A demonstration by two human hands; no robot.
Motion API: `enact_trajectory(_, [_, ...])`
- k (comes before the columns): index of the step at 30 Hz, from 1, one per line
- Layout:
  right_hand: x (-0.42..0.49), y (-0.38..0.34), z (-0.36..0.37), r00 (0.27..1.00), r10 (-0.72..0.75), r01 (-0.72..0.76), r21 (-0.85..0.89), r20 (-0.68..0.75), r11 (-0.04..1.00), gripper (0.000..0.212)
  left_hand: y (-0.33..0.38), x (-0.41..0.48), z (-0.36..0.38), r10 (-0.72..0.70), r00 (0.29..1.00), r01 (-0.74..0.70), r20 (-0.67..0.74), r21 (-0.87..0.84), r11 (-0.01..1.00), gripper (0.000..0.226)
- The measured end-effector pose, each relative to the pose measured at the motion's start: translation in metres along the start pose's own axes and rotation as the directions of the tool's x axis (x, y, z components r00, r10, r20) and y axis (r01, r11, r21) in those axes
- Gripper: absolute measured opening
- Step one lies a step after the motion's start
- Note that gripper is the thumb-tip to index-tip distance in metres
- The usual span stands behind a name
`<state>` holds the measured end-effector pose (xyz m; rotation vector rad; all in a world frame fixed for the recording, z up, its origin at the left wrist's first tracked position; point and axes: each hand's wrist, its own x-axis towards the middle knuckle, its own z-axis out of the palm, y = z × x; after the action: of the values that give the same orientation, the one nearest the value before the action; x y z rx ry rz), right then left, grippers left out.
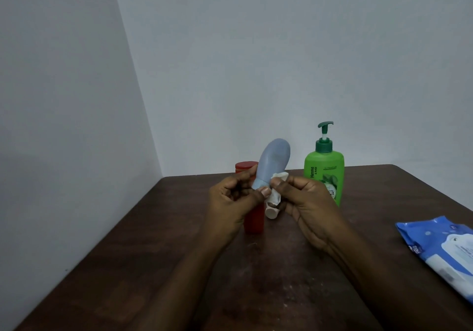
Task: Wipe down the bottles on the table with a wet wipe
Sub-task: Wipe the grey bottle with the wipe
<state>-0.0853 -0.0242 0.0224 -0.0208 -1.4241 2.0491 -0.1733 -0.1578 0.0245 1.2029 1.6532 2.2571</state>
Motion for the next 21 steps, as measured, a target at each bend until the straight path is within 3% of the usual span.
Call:
enact_trajectory(5, [0.001,-0.007,-0.001,0.999,-0.015,0.022,0.173,-0.045,0.985,0.017,-0.003,0.003,-0.010,-0.118,0.992,0.114,0.045,0.088,0.990,0.018])
enact_trajectory(9, [0.006,-0.015,-0.006,0.994,-0.077,0.091,0.196,-0.078,0.976,0.019,-0.001,0.002,-0.008,-0.297,0.947,0.307,0.122,-0.072,0.949,0.031])
enact_trajectory(13, [0.008,-0.015,-0.010,0.991,-0.096,0.111,0.183,-0.089,0.977,0.027,0.010,0.000,-0.001,-0.473,0.834,0.546,0.286,-0.295,0.784,0.051])
enact_trajectory(17, [0.009,-0.009,-0.008,0.991,-0.098,0.109,0.132,-0.092,0.985,0.036,0.014,0.001,-0.005,-0.575,0.716,0.698,0.395,-0.390,0.601,0.046])
enact_trajectory(21, [0.002,-0.005,-0.003,0.995,-0.077,0.079,0.028,-0.063,0.997,0.016,0.010,0.000,-0.002,-0.600,0.685,0.729,0.413,-0.387,0.565,0.041])
